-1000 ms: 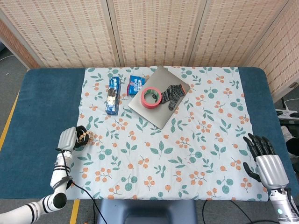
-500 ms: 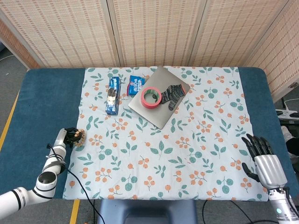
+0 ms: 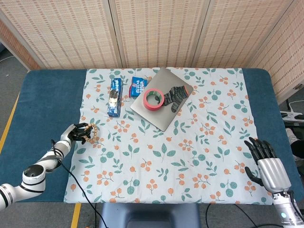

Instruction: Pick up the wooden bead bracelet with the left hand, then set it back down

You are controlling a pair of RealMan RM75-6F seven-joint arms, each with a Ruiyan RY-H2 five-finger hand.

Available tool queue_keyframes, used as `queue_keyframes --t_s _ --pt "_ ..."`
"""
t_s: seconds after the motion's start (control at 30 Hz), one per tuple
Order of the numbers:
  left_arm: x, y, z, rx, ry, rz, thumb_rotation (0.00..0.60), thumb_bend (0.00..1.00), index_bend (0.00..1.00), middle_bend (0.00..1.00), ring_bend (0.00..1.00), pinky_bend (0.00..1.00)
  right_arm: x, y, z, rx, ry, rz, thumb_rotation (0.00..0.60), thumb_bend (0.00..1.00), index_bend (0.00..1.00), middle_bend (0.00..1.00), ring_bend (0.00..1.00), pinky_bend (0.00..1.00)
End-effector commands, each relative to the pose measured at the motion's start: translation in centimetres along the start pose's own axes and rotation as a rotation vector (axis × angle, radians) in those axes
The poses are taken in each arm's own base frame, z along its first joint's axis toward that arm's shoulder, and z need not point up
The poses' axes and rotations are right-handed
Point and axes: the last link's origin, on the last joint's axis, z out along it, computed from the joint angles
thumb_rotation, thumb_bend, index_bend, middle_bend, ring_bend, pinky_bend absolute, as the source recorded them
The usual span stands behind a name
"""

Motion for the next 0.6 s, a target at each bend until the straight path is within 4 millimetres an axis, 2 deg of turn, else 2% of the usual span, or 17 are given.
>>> queue_keyframes --t_s 0.03,0.3,0.6 --pt "0.8 -1.0 0.6 -0.050 -0.021 -0.066 0.600 0.61 0.62 0.69 0.54 0.74 -0.1 0.0 0.0 0.003 -0.006 0.002 0.600 0.31 0.00 0.00 0.00 0.00" --pt "1.9 -1.7 1.5 -0.086 -0.044 -0.143 0.600 0.59 0.55 0.65 0.49 0.60 -0.3 0.0 0.1 0.003 -0.023 0.002 0.600 0.31 0.00 0.00 0.00 0.00" --pt "2.7 -1.3 2.1 -0.063 -0.052 -0.219 0.600 0.58 0.49 0.65 0.49 0.59 -0.9 -0.1 0.4 0.002 -0.048 0.000 0.600 0.31 0.00 0.00 0.00 0.00"
